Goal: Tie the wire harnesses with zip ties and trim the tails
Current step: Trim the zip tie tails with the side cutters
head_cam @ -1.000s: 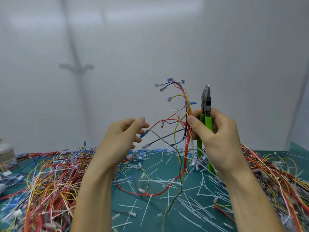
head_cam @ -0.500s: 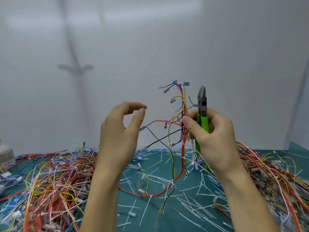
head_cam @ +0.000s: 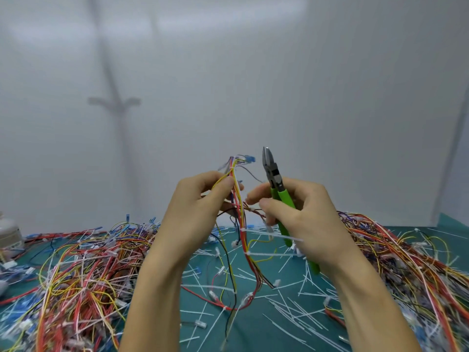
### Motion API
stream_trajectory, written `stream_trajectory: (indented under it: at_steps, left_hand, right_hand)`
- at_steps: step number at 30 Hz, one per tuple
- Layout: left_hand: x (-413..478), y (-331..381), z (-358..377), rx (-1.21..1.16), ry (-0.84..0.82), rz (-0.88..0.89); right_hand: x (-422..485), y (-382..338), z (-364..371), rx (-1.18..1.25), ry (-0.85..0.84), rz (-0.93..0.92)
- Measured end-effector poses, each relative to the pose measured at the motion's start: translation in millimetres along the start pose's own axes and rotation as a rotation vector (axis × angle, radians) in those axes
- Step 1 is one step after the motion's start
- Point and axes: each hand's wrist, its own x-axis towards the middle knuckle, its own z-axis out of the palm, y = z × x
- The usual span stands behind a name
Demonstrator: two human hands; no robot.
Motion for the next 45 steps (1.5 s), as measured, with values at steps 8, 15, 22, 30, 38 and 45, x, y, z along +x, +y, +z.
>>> stream_trajectory:
  at_steps: [8,15,22,30,38,45]
  left_hand:
    - [-0.3,-2.0,2.9,-0.105,0.007,0.043]
    - [0.4,-3.3,-3.9,-0.293,-0.01,0.046]
    - [-0.1,-3.7,-4.2,-0.281,-0.042,0.041]
    - [-6.3,4.1,-7.6,-0.204,-0.162,0.062]
    - [-6.1,9.5,-3.1,-0.228,-0.076,0.081]
    - [-0.9,-1.5,2.2,-0.197,0.038,-0.003]
  right_hand:
    - [-0.9,-0.6,2.3,-0.128,0.034,0.038]
    - [2.5,7.8,-7.2,-0.267,0.074,0.077]
    - [2.5,9.3,1.6,-0.271,0.082,-0.003]
    - [1.6,6.1,3.8,-0.141,0.174,-0.101]
    - [-0.6,1.3,3.4,-0.144,0.163,-0.115]
    - [-0.6,4.6,4.7,-0.358,0.229,-0.037]
